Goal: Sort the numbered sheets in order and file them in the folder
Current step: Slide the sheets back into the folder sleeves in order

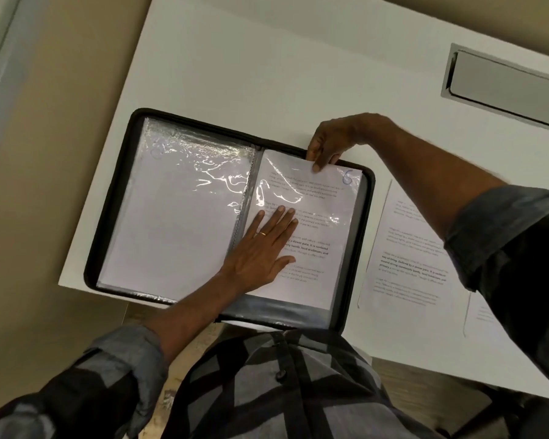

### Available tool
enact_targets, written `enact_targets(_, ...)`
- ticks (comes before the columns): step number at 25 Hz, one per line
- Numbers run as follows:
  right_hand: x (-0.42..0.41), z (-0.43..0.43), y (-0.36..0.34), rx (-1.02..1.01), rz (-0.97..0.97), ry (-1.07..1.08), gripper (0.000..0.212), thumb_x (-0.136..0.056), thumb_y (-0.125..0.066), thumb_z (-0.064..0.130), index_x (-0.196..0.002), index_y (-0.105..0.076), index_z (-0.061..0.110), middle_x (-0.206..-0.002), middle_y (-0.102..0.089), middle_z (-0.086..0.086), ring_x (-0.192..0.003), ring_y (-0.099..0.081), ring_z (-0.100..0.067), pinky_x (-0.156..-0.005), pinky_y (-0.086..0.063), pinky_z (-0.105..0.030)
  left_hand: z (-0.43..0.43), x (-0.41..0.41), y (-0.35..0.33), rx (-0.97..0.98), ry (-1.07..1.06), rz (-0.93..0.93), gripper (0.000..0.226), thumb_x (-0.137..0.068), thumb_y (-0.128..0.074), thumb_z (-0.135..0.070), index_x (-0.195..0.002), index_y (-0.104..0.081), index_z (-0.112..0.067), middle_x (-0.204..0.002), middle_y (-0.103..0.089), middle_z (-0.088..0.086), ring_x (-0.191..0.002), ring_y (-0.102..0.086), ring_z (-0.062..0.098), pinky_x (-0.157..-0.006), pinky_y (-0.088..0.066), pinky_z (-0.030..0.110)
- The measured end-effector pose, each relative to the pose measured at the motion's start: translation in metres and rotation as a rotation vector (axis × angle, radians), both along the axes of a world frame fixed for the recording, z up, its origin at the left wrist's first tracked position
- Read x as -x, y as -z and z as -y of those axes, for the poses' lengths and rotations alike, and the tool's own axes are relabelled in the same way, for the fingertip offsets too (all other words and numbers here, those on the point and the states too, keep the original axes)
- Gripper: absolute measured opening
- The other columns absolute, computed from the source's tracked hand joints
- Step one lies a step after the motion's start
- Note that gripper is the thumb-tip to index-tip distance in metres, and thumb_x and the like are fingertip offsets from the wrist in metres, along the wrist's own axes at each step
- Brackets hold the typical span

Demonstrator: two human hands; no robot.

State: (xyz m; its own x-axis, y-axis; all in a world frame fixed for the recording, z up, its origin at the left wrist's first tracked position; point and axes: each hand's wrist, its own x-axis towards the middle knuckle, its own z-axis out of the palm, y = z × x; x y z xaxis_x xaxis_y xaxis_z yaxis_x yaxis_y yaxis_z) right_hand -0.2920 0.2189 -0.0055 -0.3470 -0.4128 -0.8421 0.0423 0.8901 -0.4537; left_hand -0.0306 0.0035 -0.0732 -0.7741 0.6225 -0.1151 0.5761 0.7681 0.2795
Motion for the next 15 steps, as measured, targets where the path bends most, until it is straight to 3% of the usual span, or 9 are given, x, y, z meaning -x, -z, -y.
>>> enact_targets(4, -0.014, 0.014, -0.004, -0.047, -0.048, -0.116, 0.015, -0.078, -0.087, 0.017, -0.080, -0.076, 0.027, -0.076, -0.070, 0.009, -0.079, -0.061, -0.010, -0.076, -0.055, -0.022, -0.004, -0.010, 0.001, -0.009, -0.022, -0.018, 0.078, -0.106, -0.035, -0.057, -0.162, -0.013, -0.007, -0.171, -0.003, 0.012, -0.158, 0.001, 0.027, -0.125, -0.014, 0.054)
enact_targets(8, -0.031, 0.018, -0.001, -0.101, -0.092, -0.163, 0.025, -0.074, -0.090, 0.026, -0.097, -0.080, 0.025, -0.072, -0.070, 0.030, -0.086, -0.063, -0.005, -0.091, -0.052, -0.031, -0.011, -0.018, 0.003, -0.028, -0.047, 0.001, 0.079, -0.105, -0.036, -0.058, -0.162, -0.016, -0.008, -0.171, -0.005, 0.012, -0.158, 0.000, 0.027, -0.125, -0.013, 0.055)
enact_targets(12, -0.046, 0.009, -0.007, -0.080, -0.189, -0.127, 0.017, -0.072, -0.091, 0.028, -0.080, -0.078, 0.036, -0.080, -0.074, 0.016, -0.086, -0.065, -0.011, -0.091, -0.050, -0.031, -0.020, -0.031, 0.004, 0.009, -0.044, 0.018, 0.081, -0.105, -0.031, -0.061, -0.163, -0.009, -0.008, -0.171, 0.002, 0.012, -0.158, 0.005, 0.028, -0.125, -0.010, 0.056)
enact_targets(15, -0.055, -0.005, -0.016, -0.007, -0.420, 0.033, 0.021, -0.083, -0.083, 0.023, -0.102, -0.079, 0.028, -0.092, -0.076, 0.010, -0.092, -0.071, -0.014, -0.098, -0.053, -0.032, -0.028, -0.046, 0.005, 0.023, -0.044, 0.039, 0.084, -0.104, -0.029, -0.063, -0.163, -0.004, -0.008, -0.171, 0.006, 0.011, -0.158, 0.009, 0.028, -0.125, -0.008, 0.057)
